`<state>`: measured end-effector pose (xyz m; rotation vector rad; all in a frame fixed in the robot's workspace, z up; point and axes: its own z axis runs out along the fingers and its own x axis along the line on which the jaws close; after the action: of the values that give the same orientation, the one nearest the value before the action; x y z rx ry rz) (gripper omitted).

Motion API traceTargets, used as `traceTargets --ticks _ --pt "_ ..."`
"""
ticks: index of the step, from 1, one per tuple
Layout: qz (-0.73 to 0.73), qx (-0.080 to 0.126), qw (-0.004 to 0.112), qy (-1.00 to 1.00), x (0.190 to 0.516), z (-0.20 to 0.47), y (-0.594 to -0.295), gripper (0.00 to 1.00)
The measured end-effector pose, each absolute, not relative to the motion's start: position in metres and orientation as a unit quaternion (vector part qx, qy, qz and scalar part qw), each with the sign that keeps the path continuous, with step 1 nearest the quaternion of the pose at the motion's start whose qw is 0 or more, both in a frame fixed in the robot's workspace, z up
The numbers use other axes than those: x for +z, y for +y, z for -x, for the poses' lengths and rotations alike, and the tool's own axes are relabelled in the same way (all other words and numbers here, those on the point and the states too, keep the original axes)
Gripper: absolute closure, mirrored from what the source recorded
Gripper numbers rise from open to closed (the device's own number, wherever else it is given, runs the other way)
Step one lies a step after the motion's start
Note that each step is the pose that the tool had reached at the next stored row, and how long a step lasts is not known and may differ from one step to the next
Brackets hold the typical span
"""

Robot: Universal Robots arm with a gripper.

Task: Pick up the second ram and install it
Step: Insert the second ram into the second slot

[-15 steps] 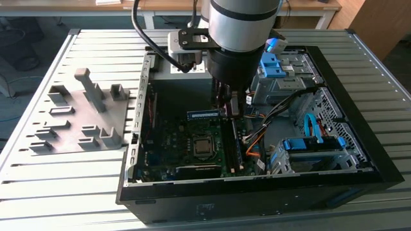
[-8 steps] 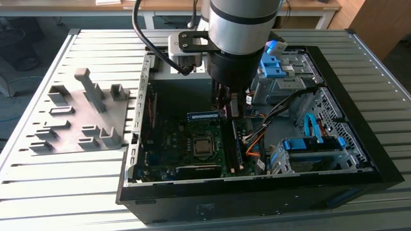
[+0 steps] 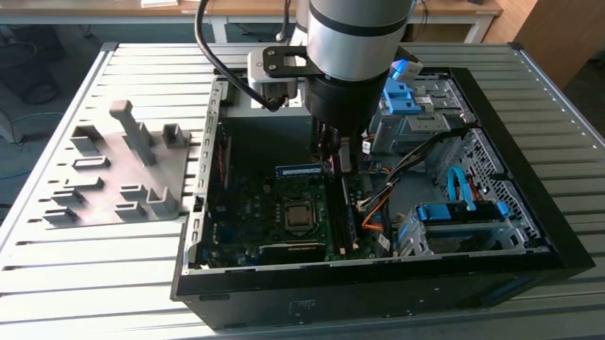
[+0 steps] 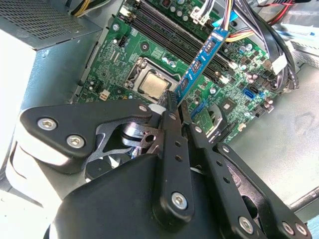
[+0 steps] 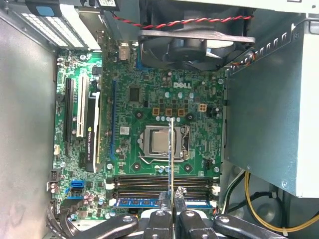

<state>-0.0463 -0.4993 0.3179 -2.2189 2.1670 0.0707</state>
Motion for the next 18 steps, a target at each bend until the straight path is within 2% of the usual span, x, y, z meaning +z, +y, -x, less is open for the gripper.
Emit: traceTargets --ticks 18 --pt "0.653 0.021 0.021 0.756 0.3176 0.0463 -0.4993 0.86"
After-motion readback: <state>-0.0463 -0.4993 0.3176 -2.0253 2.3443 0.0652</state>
